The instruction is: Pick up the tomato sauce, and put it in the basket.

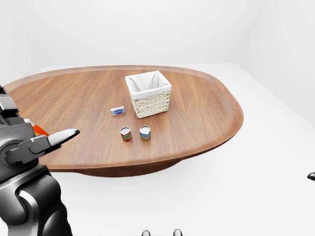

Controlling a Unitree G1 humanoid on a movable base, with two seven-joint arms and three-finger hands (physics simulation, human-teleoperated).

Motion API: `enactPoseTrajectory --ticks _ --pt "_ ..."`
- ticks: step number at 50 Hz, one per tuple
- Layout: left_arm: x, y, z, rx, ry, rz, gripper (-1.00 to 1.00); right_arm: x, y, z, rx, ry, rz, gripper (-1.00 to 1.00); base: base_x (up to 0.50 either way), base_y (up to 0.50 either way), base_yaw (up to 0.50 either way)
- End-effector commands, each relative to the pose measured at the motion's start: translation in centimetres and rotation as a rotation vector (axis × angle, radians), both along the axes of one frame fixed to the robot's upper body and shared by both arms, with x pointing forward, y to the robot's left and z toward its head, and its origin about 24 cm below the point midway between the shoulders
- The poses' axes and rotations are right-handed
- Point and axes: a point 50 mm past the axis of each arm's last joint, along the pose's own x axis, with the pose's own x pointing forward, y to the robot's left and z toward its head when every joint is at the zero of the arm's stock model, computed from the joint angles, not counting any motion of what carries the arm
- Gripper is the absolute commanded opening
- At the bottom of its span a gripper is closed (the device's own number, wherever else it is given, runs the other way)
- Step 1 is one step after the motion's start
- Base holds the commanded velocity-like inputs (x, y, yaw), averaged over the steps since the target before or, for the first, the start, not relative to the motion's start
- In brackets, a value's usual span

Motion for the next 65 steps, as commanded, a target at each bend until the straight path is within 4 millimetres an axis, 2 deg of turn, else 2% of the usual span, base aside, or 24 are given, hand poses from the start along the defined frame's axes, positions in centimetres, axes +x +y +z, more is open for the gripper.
enactPoseTrajectory --ticks 1,44,45,48,50,52,56,59,62,65 --pt "0.1 0.0 -0.1 0.001 0.008 -0.001 1.0 0.1 0.2 -0.2 -0.007 0.005 0.011 1.0 0.43 0.0 0.0" --pt "0.1 0.0 -0.2 0.002 0.012 -0.001 1.0 -0.2 0.1 -0.3 0.011 -0.016 0.002 1.0 0.43 0.0 0.0" --pt "0.1 0.0 -0.2 0.002 0.012 -0.001 1.0 0.0 0.0 -0.5 0.008 0.02 -0.01 1.0 0.32 0.0 0.0" --pt "0.1 0.0 -0.2 0.002 0.009 0.0 1.0 -0.3 0.0 -0.1 0.019 -0.04 -0.011 1.0 0.32 0.0 0.0" --pt "0.1 0.0 -0.2 0.002 0.011 0.0 1.0 -0.3 -0.1 -0.3 0.023 -0.02 -0.014 1.0 0.0 0.0 0.0" --pt "0.5 -0.1 -0.5 0.004 0.03 -0.004 1.0 -0.4 -0.1 -0.4 0.024 -0.012 -0.018 1.0 0.0 0.0 0.0" --pt "2.8 -0.5 -1.5 0.065 0.12 0.004 1.0 -0.2 0.0 -0.5 0.021 0.0 -0.016 1.0 0.0 0.0 0.0" --pt "3.5 -1.6 -2.6 0.181 0.197 -0.012 1.0 -0.2 0.1 -0.5 0.02 0.002 -0.017 1.0 0.0 0.0 0.0" --pt "3.7 -2.2 -2.4 0.265 0.204 -0.005 1.0 -0.2 0.0 -0.3 0.02 -0.008 -0.014 1.0 0.0 0.0 0.0" --pt "4.9 -3.2 -2.9 0.362 0.253 -0.007 1.0 -0.2 0.0 -0.2 0.022 -0.016 -0.011 1.0 0.0 0.0 0.0"
